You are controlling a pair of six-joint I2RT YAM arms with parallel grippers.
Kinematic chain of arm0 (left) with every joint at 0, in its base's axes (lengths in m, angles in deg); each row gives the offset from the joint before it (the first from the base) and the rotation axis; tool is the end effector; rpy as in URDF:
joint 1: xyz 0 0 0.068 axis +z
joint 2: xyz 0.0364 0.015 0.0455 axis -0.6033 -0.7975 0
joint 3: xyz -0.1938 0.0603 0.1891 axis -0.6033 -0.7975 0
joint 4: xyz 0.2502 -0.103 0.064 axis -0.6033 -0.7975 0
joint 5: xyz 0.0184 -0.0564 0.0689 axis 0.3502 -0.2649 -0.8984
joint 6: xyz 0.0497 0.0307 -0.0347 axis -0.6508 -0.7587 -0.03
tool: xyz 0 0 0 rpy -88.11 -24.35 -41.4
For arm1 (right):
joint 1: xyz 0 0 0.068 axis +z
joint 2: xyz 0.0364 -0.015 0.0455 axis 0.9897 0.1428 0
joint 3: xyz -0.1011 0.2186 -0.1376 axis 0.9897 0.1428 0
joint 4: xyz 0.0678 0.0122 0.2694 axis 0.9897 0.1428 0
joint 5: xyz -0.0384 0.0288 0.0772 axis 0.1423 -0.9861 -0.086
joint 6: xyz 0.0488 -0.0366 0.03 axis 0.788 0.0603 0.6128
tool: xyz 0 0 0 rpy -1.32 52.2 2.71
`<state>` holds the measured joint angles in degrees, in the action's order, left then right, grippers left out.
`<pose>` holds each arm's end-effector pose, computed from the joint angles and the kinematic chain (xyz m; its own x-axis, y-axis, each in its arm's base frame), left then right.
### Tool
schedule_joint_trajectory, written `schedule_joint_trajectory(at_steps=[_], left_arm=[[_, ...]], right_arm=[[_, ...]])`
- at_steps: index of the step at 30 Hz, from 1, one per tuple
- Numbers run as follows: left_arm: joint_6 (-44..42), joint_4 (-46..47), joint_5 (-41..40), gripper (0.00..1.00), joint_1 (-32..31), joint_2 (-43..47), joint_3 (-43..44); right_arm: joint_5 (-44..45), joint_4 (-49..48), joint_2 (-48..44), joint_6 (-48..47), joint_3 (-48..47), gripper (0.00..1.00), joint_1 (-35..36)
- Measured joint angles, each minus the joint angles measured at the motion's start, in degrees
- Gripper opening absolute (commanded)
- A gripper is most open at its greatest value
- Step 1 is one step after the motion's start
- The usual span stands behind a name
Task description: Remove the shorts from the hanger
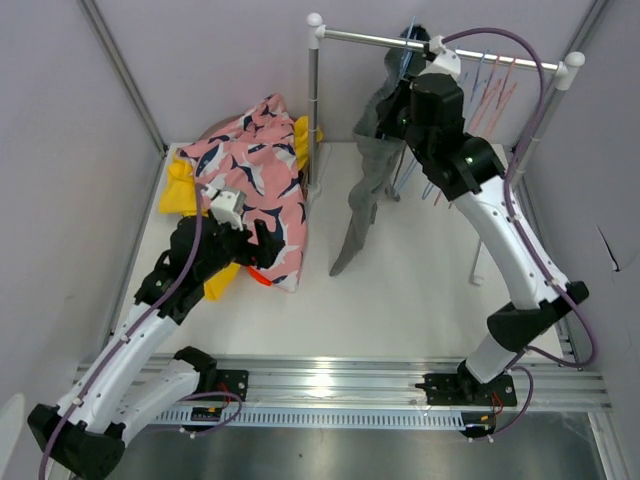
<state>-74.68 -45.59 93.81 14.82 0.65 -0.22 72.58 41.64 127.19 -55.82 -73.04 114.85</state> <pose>0.1908 -0.0861 0.3245 -0.4110 -0.0849 -0.9077 0.4077 0.8734 -0.2663 0.3372 0.1966 0.5170 -0.2396 0.3499 -0.9057 -0.1274 0.9134 0.3866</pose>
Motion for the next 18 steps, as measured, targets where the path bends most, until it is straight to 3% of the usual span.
schedule_joint_trajectory(at_steps=[6,13,18], left_arm=[[2.43,1.20,-0.87,0.99,-11.85,-5.14,6.58],[2.75,11.82,2.25,0.99,-24.55,-8.44,11.13],[2.29,17.86,4.00,0.99,-30.67,-14.58,12.33]], right_arm=[[0.70,1.09,-7.98,0.46,2.99,0.00,3.52],[1.66,-1.22,-15.43,1.92,14.78,0.00,7.17],[1.99,-1.97,-16.37,3.08,16.94,0.00,7.50]])
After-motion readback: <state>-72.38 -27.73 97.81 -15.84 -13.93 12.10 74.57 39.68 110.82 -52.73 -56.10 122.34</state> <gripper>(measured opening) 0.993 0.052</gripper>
